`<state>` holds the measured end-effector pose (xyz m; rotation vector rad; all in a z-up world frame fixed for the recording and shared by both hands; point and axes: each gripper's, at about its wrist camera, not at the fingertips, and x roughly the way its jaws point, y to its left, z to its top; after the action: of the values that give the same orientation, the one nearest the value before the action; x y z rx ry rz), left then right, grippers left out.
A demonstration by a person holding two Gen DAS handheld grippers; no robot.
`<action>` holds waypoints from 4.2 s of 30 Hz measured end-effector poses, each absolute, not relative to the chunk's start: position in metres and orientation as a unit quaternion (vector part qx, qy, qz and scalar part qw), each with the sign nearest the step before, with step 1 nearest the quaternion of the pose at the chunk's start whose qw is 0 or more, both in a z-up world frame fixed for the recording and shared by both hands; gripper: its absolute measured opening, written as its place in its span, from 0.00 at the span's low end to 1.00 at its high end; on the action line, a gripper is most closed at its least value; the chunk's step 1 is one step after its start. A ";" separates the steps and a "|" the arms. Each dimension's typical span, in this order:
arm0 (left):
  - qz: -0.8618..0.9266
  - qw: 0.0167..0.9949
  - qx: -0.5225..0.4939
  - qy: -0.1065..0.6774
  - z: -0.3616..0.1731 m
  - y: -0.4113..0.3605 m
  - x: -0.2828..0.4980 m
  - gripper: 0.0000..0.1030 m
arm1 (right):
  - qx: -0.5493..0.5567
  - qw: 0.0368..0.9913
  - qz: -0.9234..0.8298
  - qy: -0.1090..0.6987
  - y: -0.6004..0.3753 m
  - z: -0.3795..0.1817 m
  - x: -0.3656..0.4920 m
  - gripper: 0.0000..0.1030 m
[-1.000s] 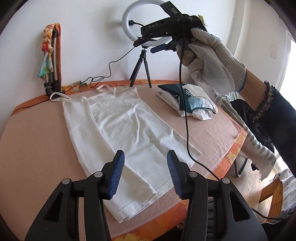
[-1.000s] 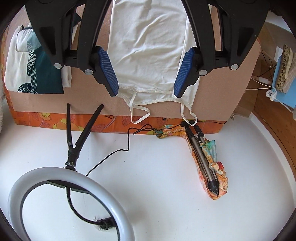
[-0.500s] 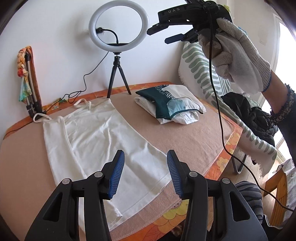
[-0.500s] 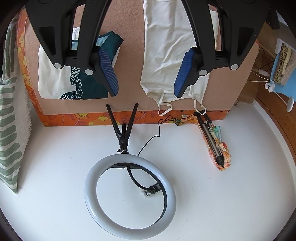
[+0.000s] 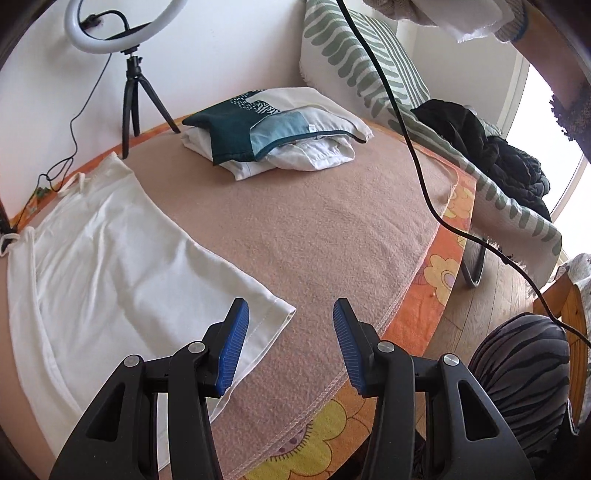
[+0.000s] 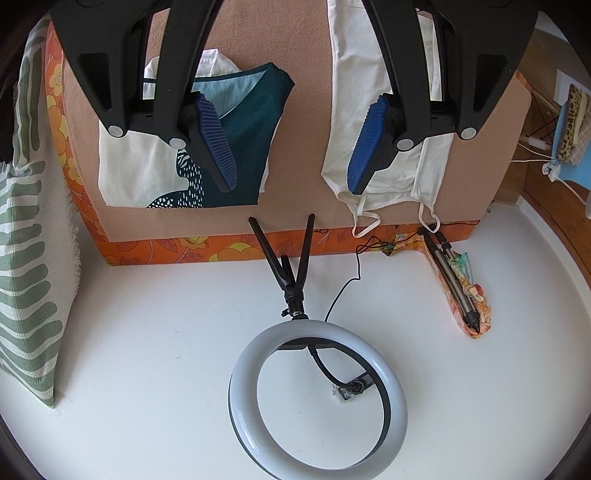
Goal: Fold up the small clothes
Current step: 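Move both tools over to the tank top's other side edge, then grasp the other side edge with the left tool while the right grips the neckline, then fold the second side lengthwise over the center, then open both tools, then move both tools to the hem of the folded tank top and grasp it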
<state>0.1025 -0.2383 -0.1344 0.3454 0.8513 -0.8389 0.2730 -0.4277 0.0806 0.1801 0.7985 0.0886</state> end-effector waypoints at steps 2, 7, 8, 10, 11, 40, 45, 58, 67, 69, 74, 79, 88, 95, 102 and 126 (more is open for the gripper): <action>-0.388 0.811 0.175 0.401 -0.141 -0.242 0.103 0.45 | 0.093 0.911 0.048 0.398 -0.427 0.065 0.283 0.64; -0.370 0.814 0.201 0.400 -0.154 -0.248 0.104 0.45 | 0.117 0.896 0.070 0.422 -0.421 0.024 0.314 0.64; -0.365 0.816 0.199 0.402 -0.156 -0.247 0.106 0.45 | 0.121 0.893 0.074 0.427 -0.417 0.017 0.321 0.64; -0.356 0.818 0.189 0.410 -0.159 -0.245 0.112 0.45 | 0.121 0.888 0.082 0.436 -0.411 0.003 0.333 0.64; -0.354 0.818 0.182 0.415 -0.161 -0.244 0.116 0.45 | 0.118 0.885 0.086 0.442 -0.407 -0.004 0.339 0.64; -0.383 0.828 -0.005 0.409 -0.142 -0.199 0.139 0.05 | 0.034 0.838 0.119 0.532 -0.307 -0.150 0.470 0.64; -0.375 0.835 -0.017 0.401 -0.147 -0.189 0.133 0.05 | 0.083 0.834 0.122 0.531 -0.316 -0.149 0.480 0.38; -0.337 0.855 -0.098 0.381 -0.151 -0.152 0.123 0.05 | 0.075 0.837 0.078 0.537 -0.298 -0.126 0.483 0.09; -0.318 0.863 -0.134 0.369 -0.150 -0.125 0.114 0.04 | 0.026 0.850 0.064 0.522 -0.254 -0.094 0.478 0.09; -0.313 0.866 -0.140 0.365 -0.150 -0.118 0.112 0.04 | 0.019 0.852 0.066 0.519 -0.242 -0.090 0.478 0.09; -0.304 0.867 -0.161 0.361 -0.150 -0.107 0.107 0.04 | -0.001 0.852 0.077 0.519 -0.206 -0.086 0.478 0.09; -0.298 0.869 -0.170 0.358 -0.152 -0.102 0.104 0.04 | -0.031 0.847 0.095 0.522 -0.164 -0.092 0.478 0.09; -0.263 0.869 -0.201 0.368 -0.163 -0.075 0.110 0.04 | -0.048 0.835 0.116 0.535 -0.121 -0.115 0.488 0.09; -0.255 0.864 -0.183 0.394 -0.167 -0.078 0.112 0.06 | -0.049 0.823 0.131 0.551 -0.111 -0.132 0.493 0.24; -0.250 0.867 -0.162 0.399 -0.161 -0.082 0.101 0.19 | -0.012 0.841 0.142 0.522 -0.139 -0.096 0.482 0.53; -0.205 0.889 -0.099 0.398 -0.128 -0.003 0.085 0.26 | 0.076 0.877 0.138 0.454 -0.273 -0.025 0.241 0.53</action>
<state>0.0852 -0.0027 -0.1275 -0.2049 0.8271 -0.4251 0.2405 -0.2734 -0.0246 0.1589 0.9475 0.2881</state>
